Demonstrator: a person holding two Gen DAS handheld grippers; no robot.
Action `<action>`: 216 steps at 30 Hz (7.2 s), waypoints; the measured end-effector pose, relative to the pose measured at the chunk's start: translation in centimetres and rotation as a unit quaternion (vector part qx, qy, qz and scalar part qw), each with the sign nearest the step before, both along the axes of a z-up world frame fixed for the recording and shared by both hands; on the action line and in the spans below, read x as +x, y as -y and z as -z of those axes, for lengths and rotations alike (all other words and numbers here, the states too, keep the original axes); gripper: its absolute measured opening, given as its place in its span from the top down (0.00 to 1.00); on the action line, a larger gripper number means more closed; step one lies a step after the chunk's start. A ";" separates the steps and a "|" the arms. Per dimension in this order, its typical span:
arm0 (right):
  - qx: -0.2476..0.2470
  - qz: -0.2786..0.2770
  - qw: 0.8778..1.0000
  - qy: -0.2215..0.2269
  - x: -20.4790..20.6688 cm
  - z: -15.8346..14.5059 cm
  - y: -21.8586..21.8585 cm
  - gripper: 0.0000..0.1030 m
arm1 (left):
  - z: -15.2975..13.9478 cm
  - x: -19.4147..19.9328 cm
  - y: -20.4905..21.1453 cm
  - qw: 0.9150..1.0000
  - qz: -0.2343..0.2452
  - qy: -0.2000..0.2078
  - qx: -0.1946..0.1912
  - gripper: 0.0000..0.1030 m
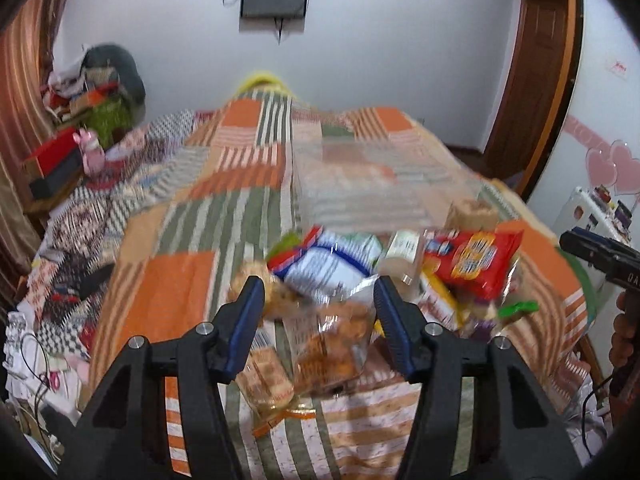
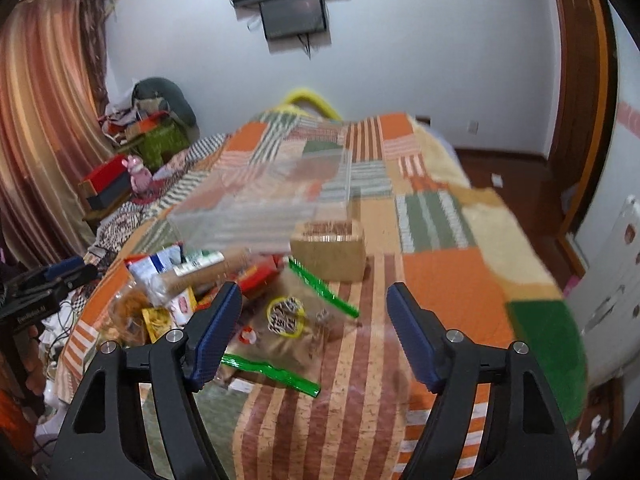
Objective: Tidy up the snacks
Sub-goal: 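Grasp the clear bag of orange cookies with the left tool while the right tool grasps the green-edged snack packet, then carry both packets over the clear plastic box and open both tools to drop them in, then withdraw both tools from the box back toward the snack pile, then grasp the long orange-ended biscuit packet with the left tool while the right tool grasps the red chip bag, then carry both snacks into the clear plastic box and open both tools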
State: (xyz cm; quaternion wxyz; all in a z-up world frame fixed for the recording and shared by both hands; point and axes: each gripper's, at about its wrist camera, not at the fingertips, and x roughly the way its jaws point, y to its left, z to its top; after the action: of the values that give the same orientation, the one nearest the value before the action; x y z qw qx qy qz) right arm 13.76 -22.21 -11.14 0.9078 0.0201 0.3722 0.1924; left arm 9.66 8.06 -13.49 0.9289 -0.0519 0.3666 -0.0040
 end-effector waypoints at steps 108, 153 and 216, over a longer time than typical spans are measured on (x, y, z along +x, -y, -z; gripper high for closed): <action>-0.052 -0.043 0.997 0.025 12.9 -1.2 -7.0 0.35 | -1.0 20.9 4.8 0.998 0.050 -0.030 0.013 0.35; -0.112 -0.121 0.984 -0.061 3.1 5.0 -11.2 0.19 | 7.4 1.6 -5.1 0.992 -0.025 -0.124 -0.020 0.22; -0.067 -0.068 0.994 0.050 11.2 -0.4 -10.5 0.52 | -1.8 17.3 2.7 0.999 0.051 0.013 0.002 0.65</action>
State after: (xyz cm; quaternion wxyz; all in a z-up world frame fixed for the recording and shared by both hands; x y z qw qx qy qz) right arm 25.01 -11.69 -10.76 0.9094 -0.0756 0.3384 0.2297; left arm 26.93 5.40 -11.64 0.9323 -0.0311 0.3567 -0.0514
